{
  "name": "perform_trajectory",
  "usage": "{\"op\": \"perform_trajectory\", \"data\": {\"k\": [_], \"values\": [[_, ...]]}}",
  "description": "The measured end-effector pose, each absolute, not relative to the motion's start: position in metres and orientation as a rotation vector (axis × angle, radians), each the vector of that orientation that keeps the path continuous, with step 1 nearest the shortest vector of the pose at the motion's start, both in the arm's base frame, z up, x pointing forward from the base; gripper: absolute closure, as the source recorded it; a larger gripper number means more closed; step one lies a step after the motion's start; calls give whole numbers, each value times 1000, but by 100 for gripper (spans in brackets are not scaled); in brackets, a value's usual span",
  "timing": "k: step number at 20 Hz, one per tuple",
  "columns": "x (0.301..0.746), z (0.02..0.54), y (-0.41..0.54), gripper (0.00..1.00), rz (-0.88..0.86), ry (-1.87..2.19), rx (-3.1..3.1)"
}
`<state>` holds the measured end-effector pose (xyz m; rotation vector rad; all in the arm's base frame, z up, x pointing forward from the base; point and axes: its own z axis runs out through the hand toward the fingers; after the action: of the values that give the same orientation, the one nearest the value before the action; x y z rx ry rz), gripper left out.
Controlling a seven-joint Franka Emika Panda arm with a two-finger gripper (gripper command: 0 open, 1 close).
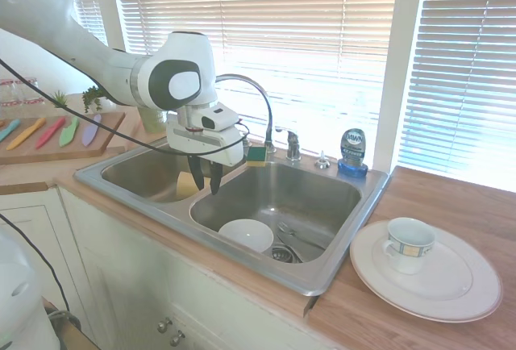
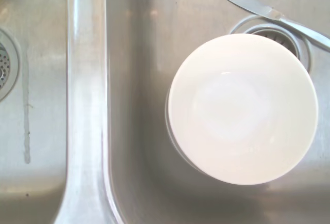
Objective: Turn on the faucet
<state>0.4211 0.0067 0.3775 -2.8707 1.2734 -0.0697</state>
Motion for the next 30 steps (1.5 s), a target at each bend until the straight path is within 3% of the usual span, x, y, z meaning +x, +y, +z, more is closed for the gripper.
{"op": "perform_trajectory", "data": {"k": [15,30], "values": [[437,385,5,100,-129,1264,-2859],[631,401,7,100,-238,1262,-2853]]}}
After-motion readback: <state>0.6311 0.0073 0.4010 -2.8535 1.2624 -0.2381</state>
